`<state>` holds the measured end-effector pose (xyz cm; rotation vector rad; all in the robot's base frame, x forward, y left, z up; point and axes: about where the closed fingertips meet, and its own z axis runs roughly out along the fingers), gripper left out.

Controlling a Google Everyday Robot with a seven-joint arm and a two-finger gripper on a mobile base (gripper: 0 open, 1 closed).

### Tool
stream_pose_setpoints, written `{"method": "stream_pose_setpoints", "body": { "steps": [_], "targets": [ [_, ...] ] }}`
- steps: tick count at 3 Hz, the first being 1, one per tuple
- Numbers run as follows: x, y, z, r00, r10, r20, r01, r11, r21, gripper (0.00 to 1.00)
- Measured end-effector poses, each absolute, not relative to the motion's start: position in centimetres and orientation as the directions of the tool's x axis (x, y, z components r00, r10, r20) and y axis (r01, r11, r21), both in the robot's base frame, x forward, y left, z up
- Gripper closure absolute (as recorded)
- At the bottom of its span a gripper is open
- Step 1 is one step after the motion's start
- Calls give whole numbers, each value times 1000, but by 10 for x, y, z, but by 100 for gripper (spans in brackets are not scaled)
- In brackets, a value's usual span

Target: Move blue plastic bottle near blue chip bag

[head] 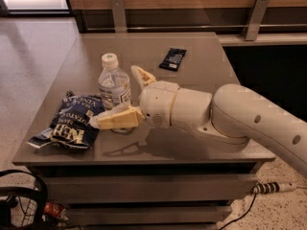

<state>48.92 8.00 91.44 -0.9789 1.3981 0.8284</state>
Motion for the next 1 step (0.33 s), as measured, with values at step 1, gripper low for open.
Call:
{"method": "stream_pose_setpoints", "body": {
  "steps": [1],
  "targets": [
    [489, 80, 914, 31, -89, -996, -916, 396, -64, 0]
  ]
}}
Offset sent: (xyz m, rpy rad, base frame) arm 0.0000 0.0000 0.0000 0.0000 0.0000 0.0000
